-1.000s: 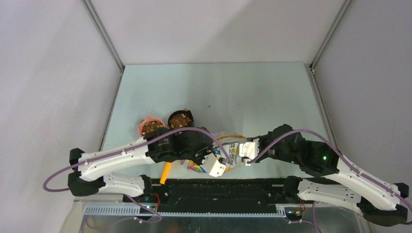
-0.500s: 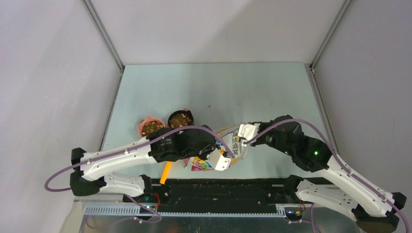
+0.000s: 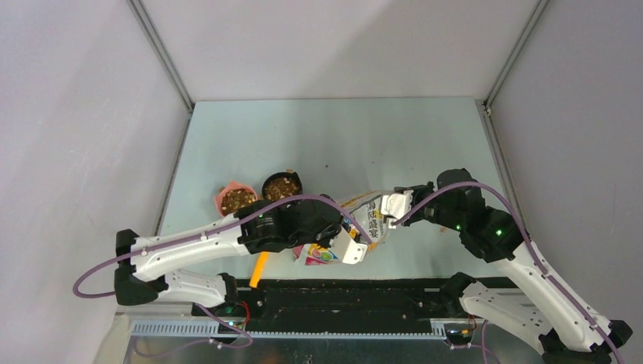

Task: Serve the pet food
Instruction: Close the pet food bag at the center of the board.

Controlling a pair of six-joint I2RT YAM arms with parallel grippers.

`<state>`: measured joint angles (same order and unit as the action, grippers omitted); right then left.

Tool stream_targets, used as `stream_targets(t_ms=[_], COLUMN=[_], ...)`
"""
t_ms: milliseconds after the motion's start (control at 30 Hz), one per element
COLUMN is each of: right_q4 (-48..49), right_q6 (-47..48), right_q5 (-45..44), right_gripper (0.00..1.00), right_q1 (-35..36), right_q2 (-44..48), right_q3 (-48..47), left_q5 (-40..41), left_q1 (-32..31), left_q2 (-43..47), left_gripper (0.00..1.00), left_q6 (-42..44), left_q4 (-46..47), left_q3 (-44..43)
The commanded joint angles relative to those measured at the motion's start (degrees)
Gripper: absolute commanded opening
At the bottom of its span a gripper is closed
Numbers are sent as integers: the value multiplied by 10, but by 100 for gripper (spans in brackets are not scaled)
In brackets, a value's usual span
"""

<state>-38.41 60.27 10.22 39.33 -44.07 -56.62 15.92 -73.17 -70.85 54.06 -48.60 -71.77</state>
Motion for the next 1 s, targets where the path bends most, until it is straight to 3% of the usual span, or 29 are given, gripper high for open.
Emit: stream_targets(t_ms=[0,267,333,367,433,667,733,767,833,967], right_q4=[-38,-4,0,0,-1,-3,-12,-19,-25,-15], right_q6=[43,56,58,60,60,47,57,67,71,72], right_q5=[33,40,41,39,29,9,23,35,52,61], right_gripper=[21,26,20,9,0,0,12,23,30,33], right_q1=[11,29,33,37,42,51,52,52,54,55], right_q2=[-10,-17,-18,-19,-20,-15,-11,-10,-9,-14], right_q3=[-24,-24,-24,-24,-24,-27,-28,-27,-27,-27], left_q5=[16,20,20,21,22,23,23,23,22,21], left_q1=[-1,-5,-6,-7,-8,-11,-13,-14,-15,-18], left_q2=[15,11,9,9,10,12,12,13,14,16], left_gripper=[0,0,0,0,0,0,0,0,0,0], left_q6=[14,20,20,20,21,20,18,18,17,17], left_q4=[39,35,33,32,31,23,23,22,24,22], left_q3=[-36,-31,-30,-31,-32,-36,-37,-37,-38,-38])
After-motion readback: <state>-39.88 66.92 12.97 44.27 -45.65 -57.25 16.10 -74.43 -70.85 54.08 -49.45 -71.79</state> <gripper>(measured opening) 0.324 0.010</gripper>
